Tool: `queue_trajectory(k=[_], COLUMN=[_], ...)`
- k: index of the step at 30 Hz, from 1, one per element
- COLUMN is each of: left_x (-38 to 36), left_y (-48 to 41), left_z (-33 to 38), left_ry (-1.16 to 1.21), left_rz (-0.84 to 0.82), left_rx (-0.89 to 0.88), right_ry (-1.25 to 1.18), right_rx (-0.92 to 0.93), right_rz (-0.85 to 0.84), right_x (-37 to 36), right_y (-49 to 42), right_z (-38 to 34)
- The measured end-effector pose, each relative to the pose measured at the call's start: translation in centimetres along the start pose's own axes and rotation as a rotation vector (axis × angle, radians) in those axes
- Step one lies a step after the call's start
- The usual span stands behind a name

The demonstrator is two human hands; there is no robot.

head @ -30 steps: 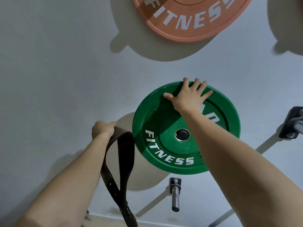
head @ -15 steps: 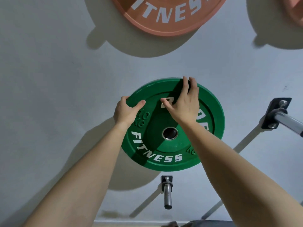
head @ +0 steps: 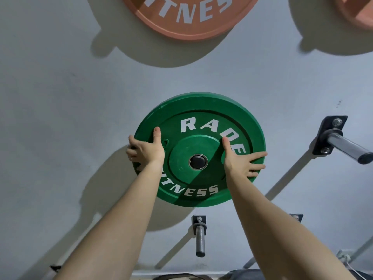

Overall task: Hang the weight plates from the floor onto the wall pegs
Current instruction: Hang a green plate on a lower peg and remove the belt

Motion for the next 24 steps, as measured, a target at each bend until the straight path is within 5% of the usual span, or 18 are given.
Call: queue_trajectory(k=[13,24], left_x=[-4.2,-7.7], left_y=[-3.4,-7.8], left_z=[-6.7,-7.2], left_ry=[0.198,0.151], left_rz=[-0.086,-0.159], left_rx=[0.32,0.317], right_ry=[0.212,0.422], right_rx=[0.474,0.576], right_rz=[-0.155,0.093], right_x=[-3.2,-5.2], right_y=[-3.2,-4.8], right_z=[-6.5,-6.3])
Point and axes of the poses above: each hand's wrist, its own y-axis away from the middle knuckle, its own x-axis out of the back of the hand, z = x × y, the point moved 5 cm from there along -y, towards the middle knuckle
